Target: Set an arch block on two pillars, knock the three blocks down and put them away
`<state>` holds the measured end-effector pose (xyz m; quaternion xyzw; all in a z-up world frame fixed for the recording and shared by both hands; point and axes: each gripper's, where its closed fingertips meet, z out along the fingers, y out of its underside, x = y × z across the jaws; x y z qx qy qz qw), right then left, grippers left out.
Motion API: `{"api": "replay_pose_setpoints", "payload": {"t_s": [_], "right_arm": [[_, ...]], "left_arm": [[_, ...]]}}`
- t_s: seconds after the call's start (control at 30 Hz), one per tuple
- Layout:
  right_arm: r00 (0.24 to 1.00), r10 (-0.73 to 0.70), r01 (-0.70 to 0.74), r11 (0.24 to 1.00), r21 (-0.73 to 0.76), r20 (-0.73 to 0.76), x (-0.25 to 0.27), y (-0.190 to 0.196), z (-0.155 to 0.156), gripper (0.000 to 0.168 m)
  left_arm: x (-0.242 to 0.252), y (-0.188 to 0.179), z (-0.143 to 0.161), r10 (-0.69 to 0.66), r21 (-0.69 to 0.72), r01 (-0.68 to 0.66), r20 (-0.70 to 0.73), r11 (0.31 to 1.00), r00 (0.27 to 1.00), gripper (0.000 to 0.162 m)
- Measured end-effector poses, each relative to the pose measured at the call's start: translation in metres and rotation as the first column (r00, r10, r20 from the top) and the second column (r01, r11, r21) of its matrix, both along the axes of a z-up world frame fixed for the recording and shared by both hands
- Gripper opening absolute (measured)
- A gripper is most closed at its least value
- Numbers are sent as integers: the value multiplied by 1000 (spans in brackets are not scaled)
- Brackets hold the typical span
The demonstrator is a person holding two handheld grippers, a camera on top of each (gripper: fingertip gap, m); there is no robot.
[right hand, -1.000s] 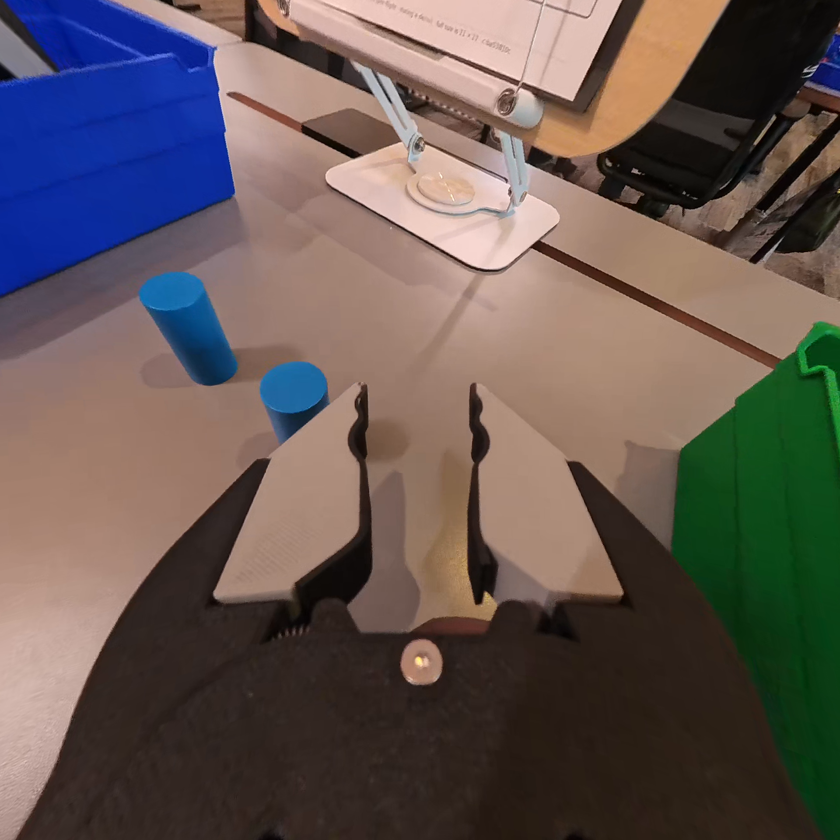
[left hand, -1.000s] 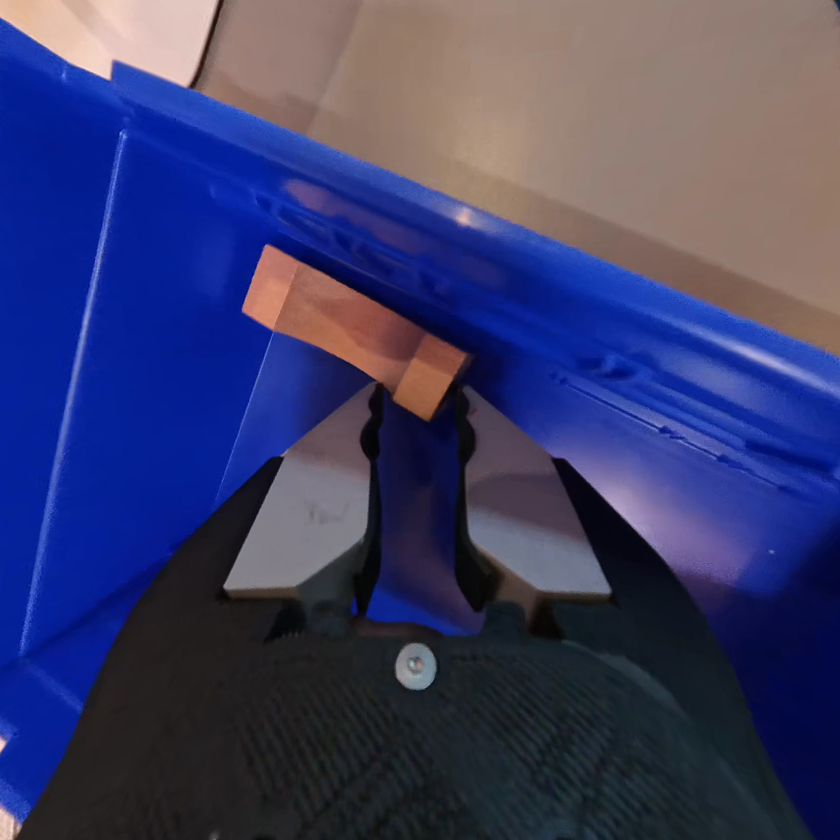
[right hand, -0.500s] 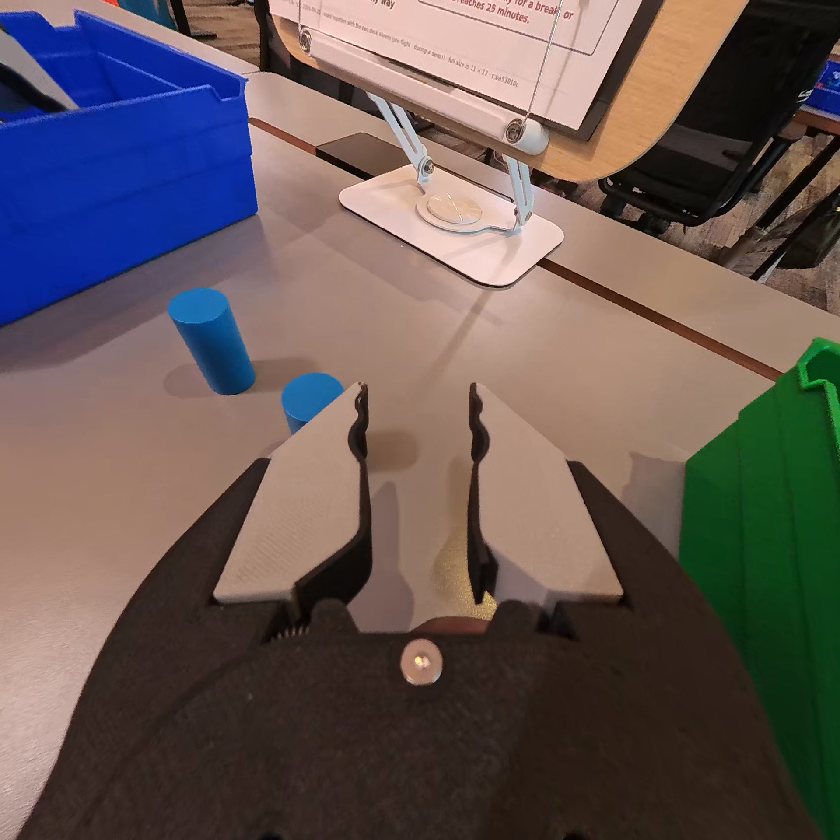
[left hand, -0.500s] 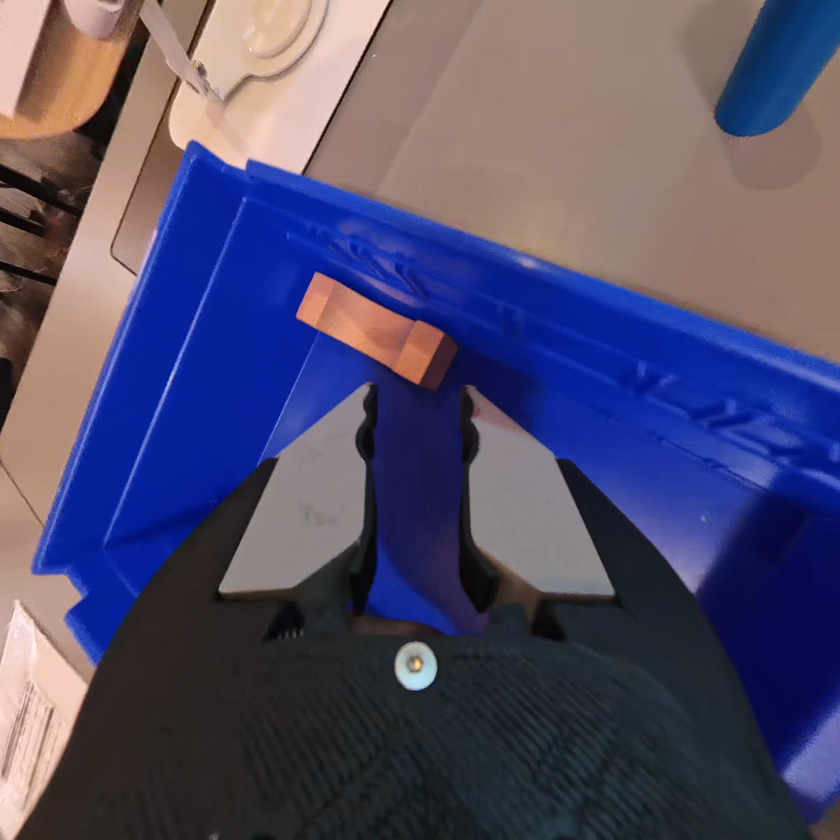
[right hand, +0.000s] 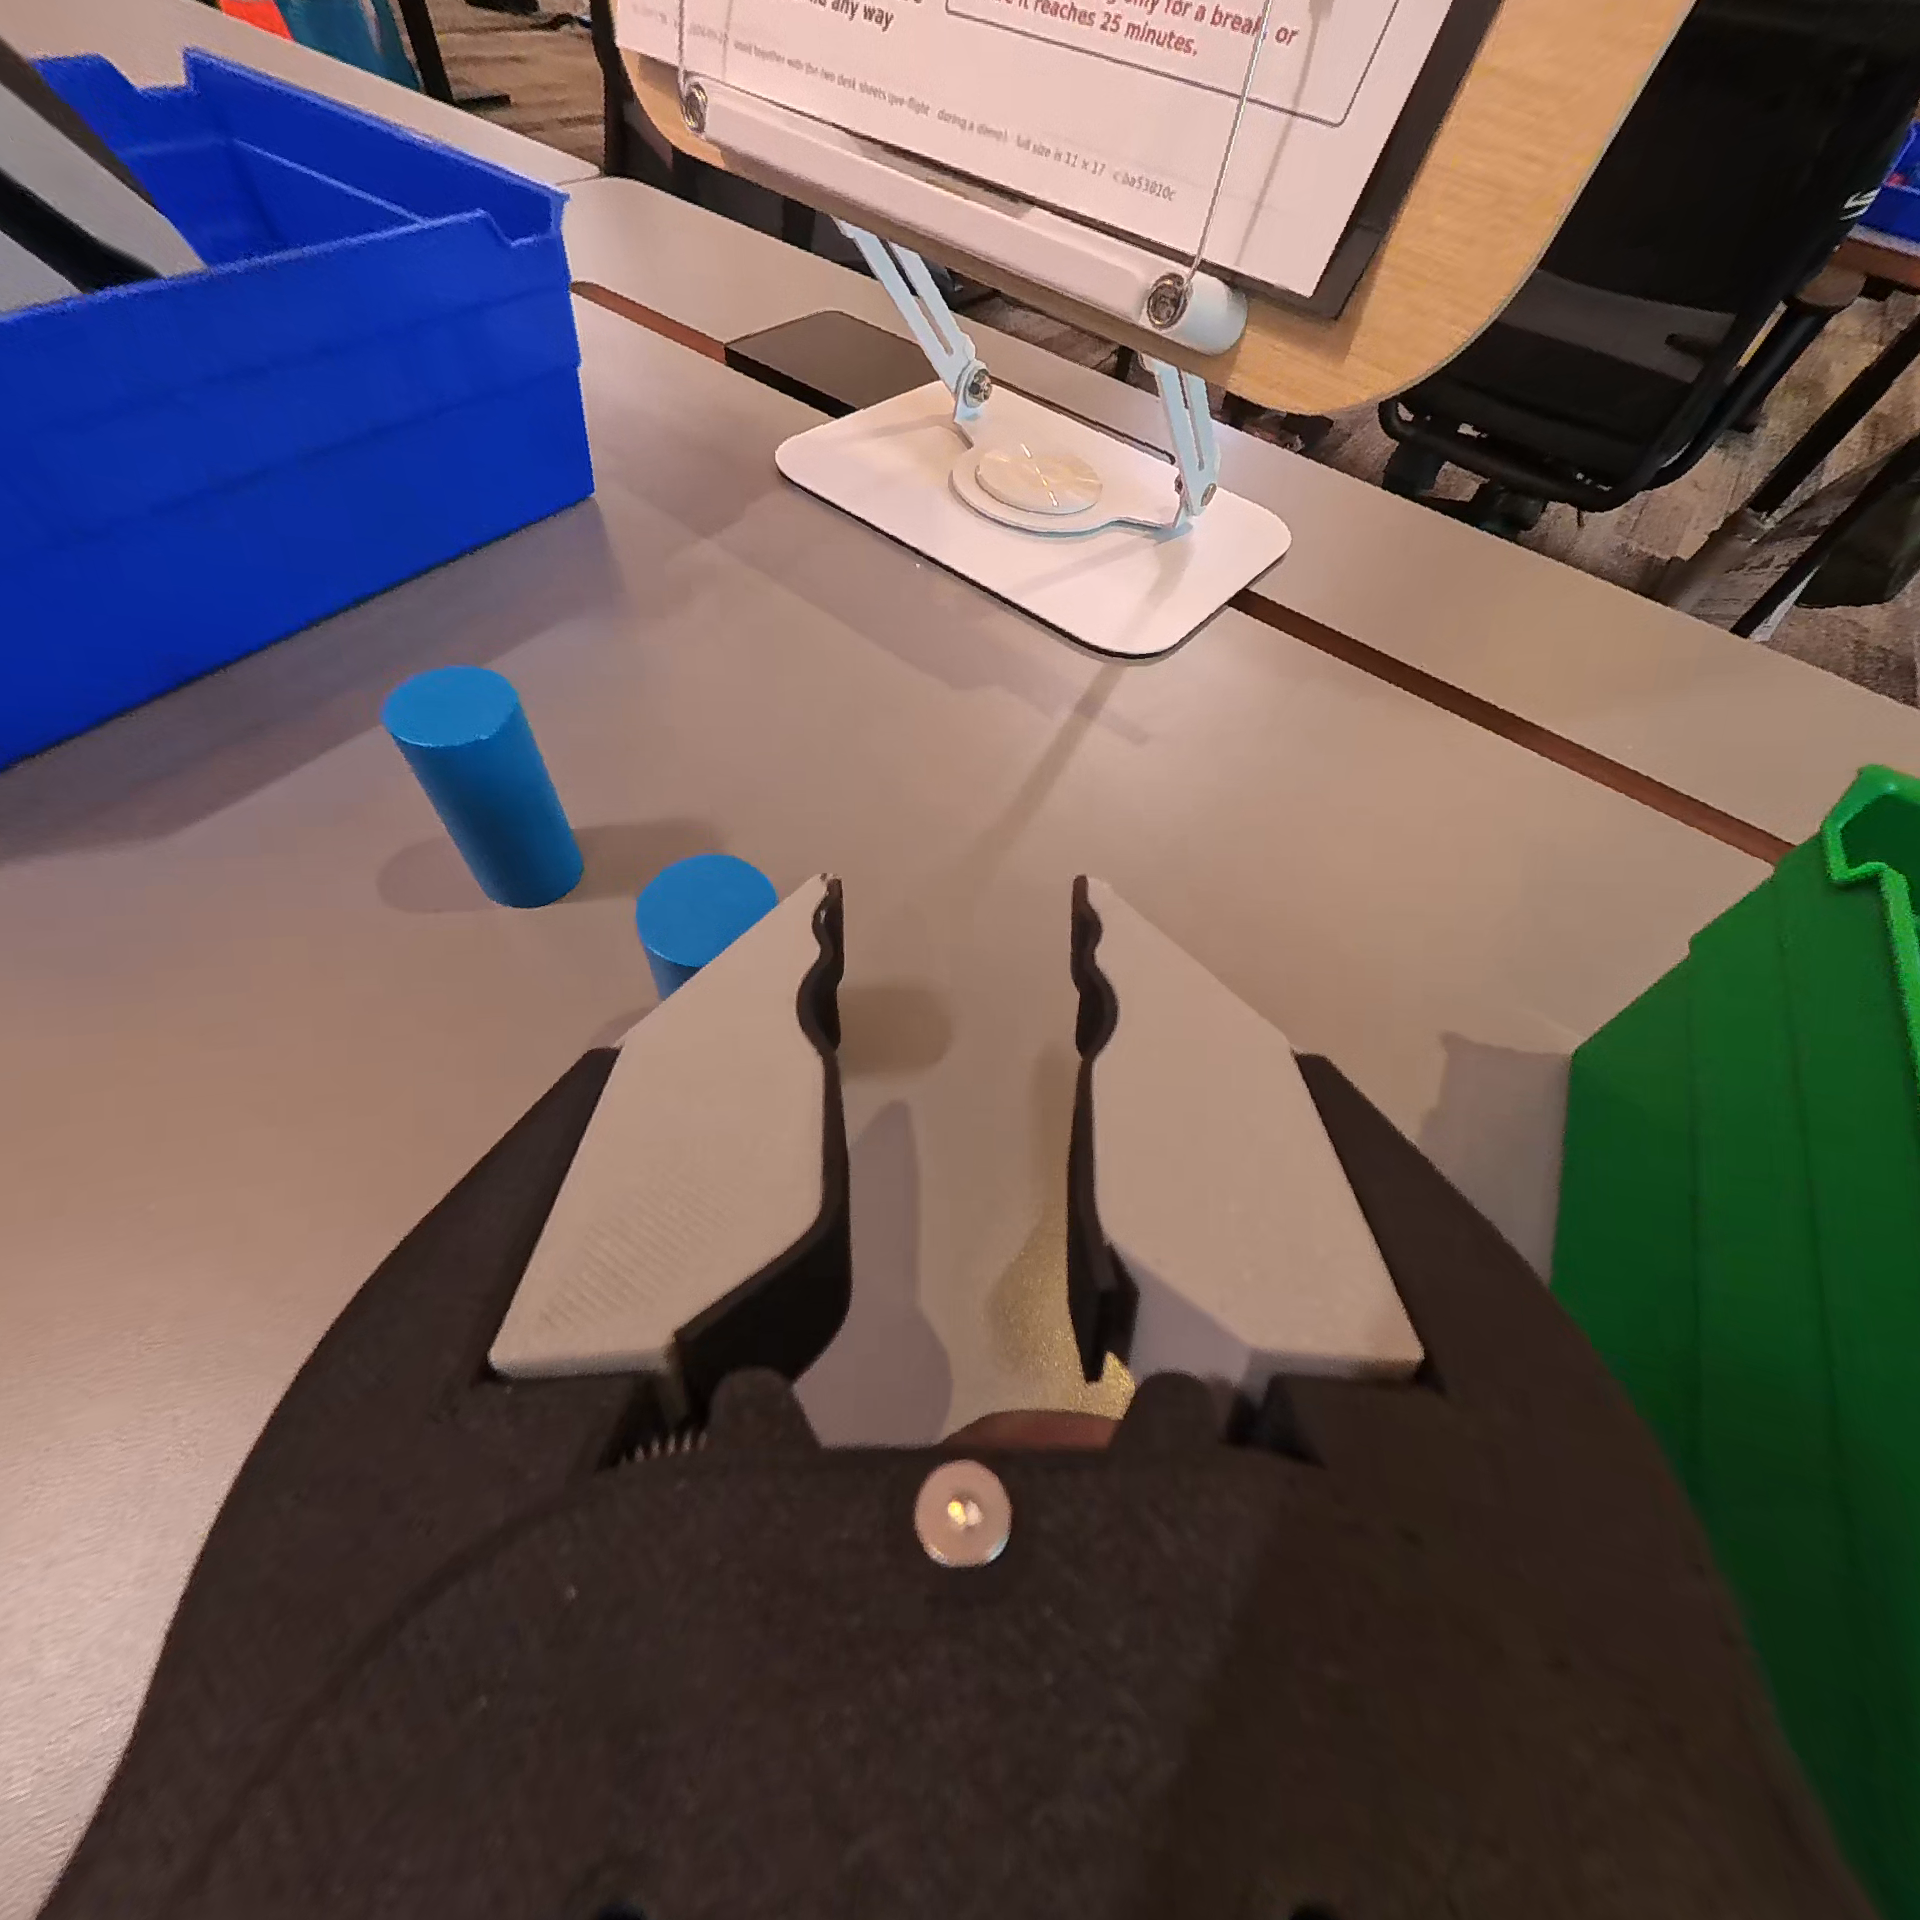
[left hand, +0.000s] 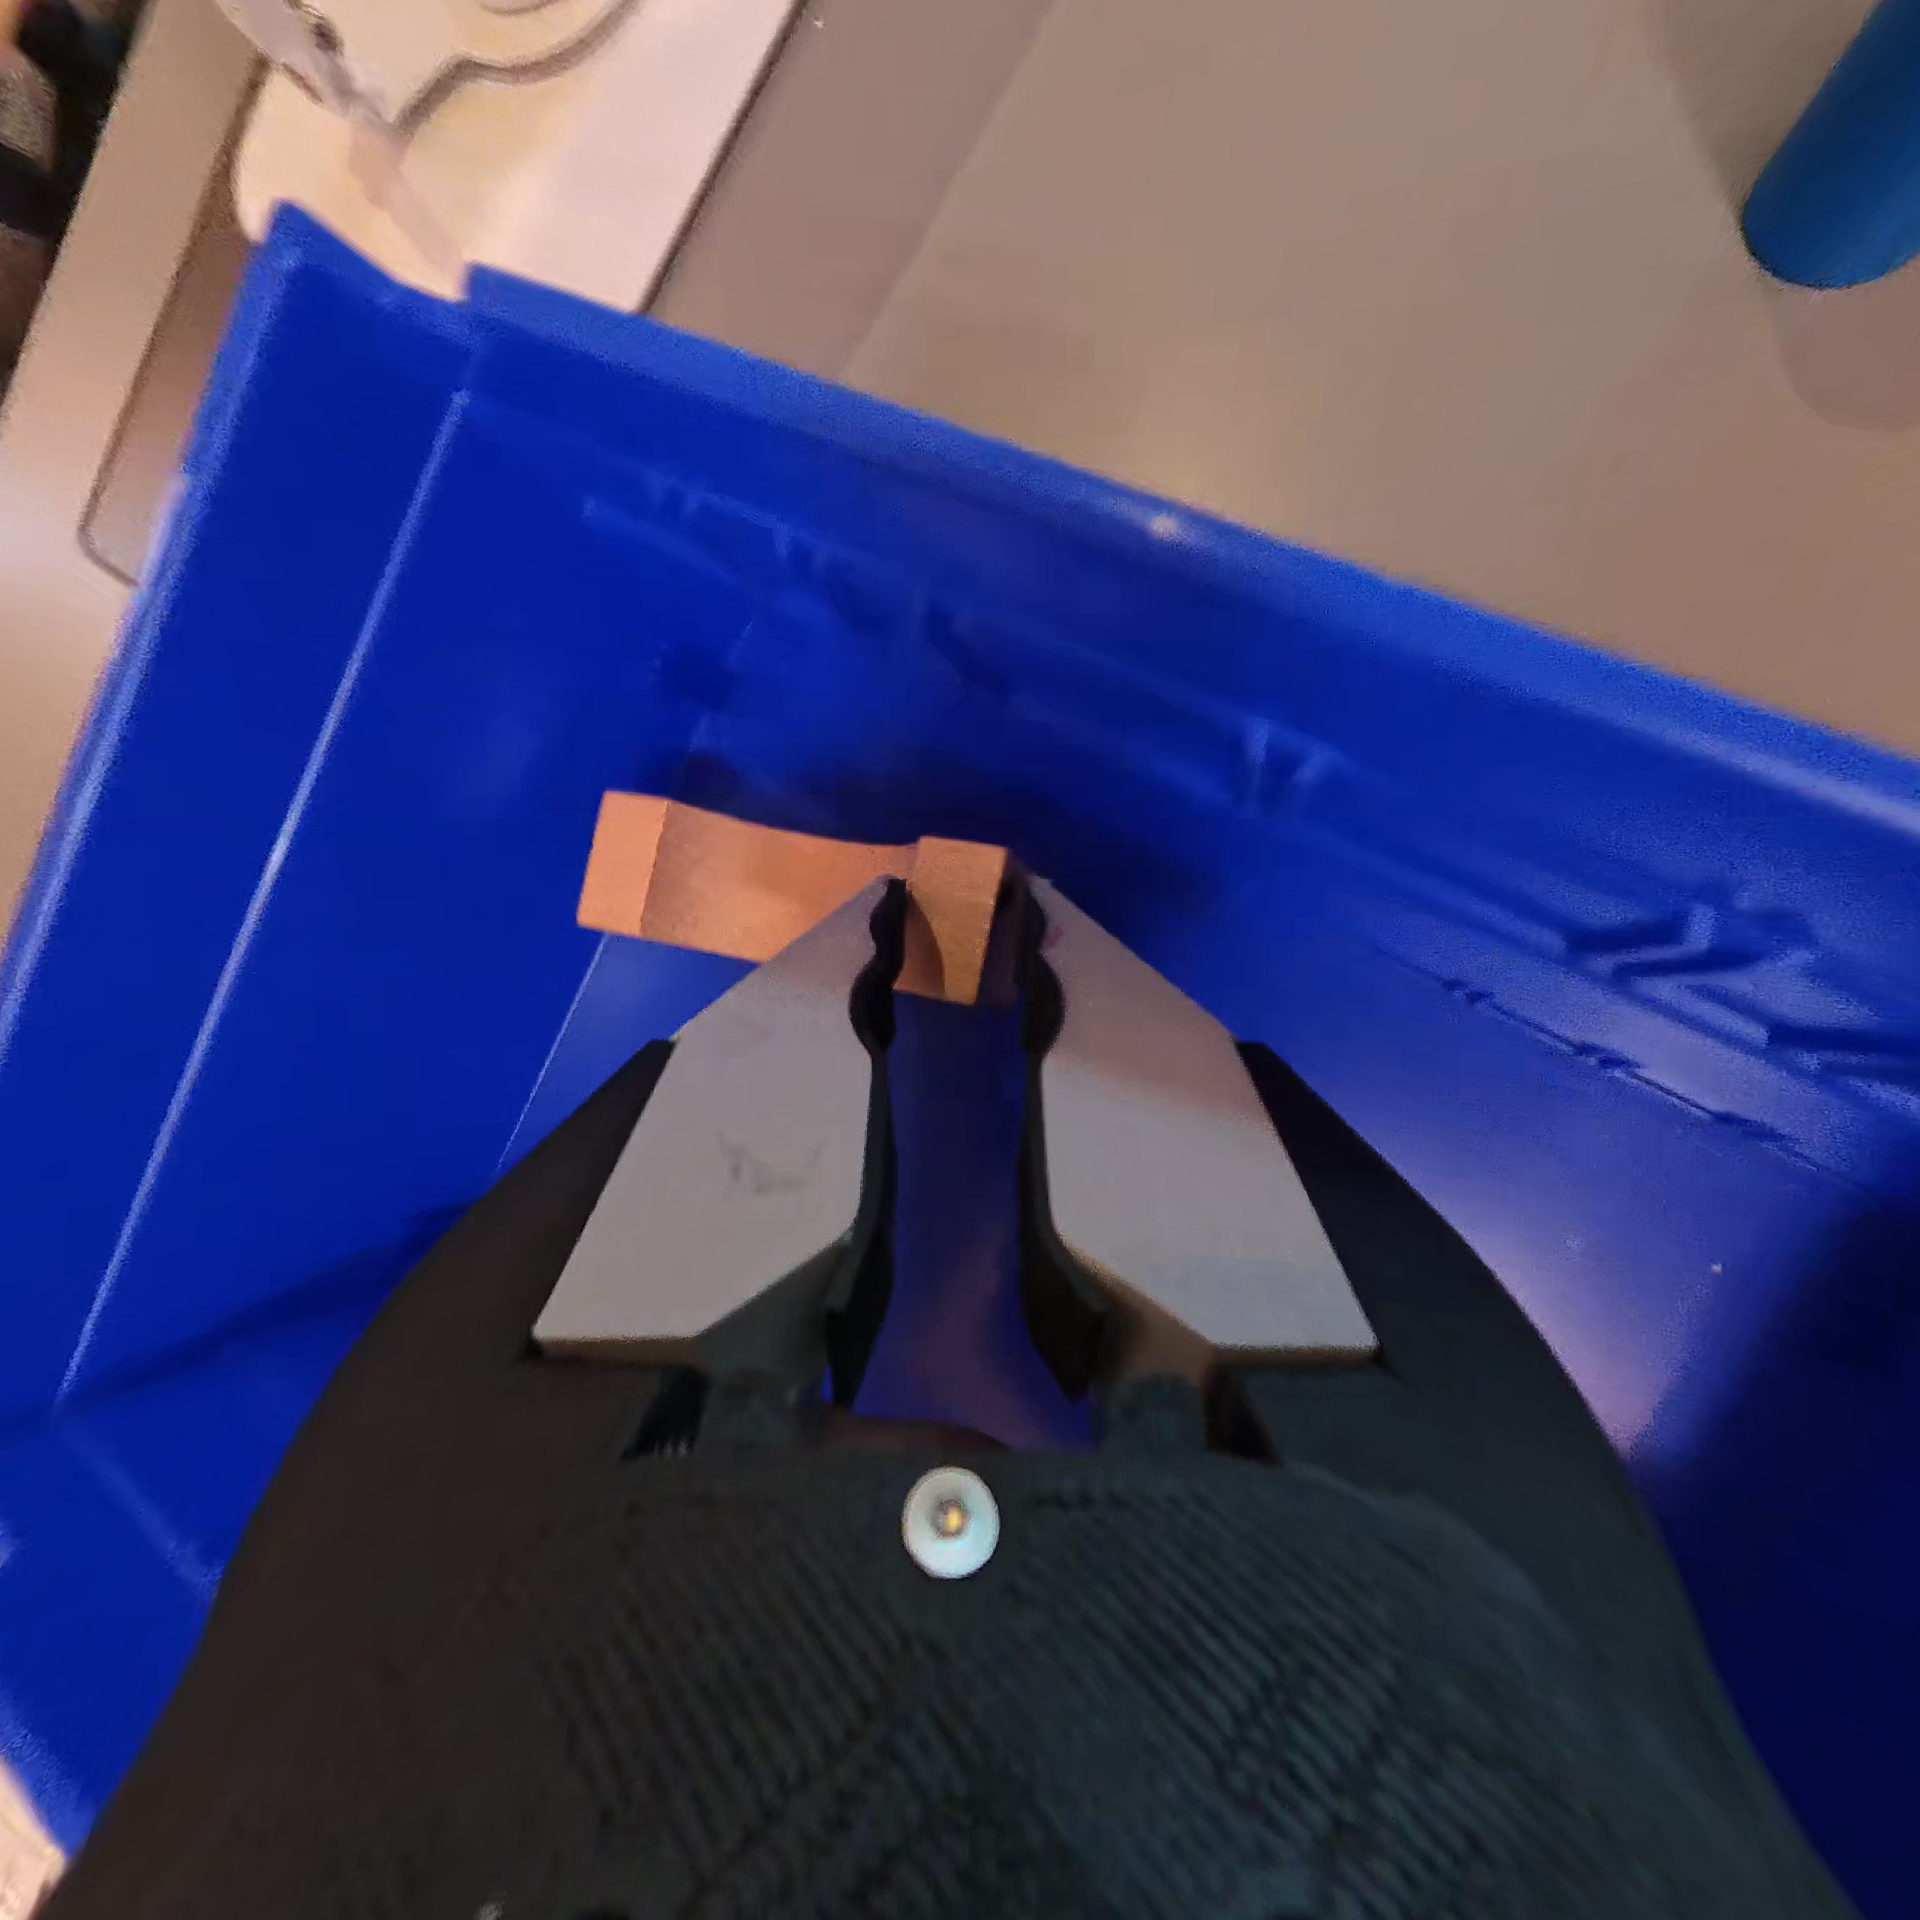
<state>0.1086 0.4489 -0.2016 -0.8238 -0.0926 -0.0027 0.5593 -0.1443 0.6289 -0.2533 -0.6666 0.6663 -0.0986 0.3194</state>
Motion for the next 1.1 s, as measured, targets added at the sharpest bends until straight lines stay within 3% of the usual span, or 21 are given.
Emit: {"api": "replay_pose_setpoints", "payload": {"t_s": [0.27, 0.43, 0.57, 0.67, 0.8, 1.0, 1.1], "right_arm": [[1000, 4, -3, 999, 32, -11, -2, -2, 8, 41], [999, 31, -28, 993, 117, -27, -8, -5, 26, 46], [981, 179, -154, 957, 248, -79, -32, -15, 55, 53], [965, 255, -221, 915, 337, -60, -49, -23, 72, 57], [948, 315, -308, 889, 338, 35, -74, -26, 68, 60], [858, 462, -513, 797, 319, 223, -135, -44, 61, 65], [873, 386, -480, 790, 383, 297, -141, -46, 70, 67]], "left_arm": [[-25, -20, 79, 23, -20, -17, 342, 1000, 940, 18], [-19, -57, 145, -19, -6, 26, 547, 1000, 837, 17], [5, -105, 184, 1, -90, 80, 675, 993, 738, 17], [24, -123, 177, 55, -130, 40, 651, 991, 757, 17], [40, -127, 152, 142, -205, -16, 616, 979, 775, 16], [78, -176, 167, 117, -292, 143, 715, 946, 689, 16], [101, -210, 178, 110, -343, 264, 772, 902, 626, 16]]}}
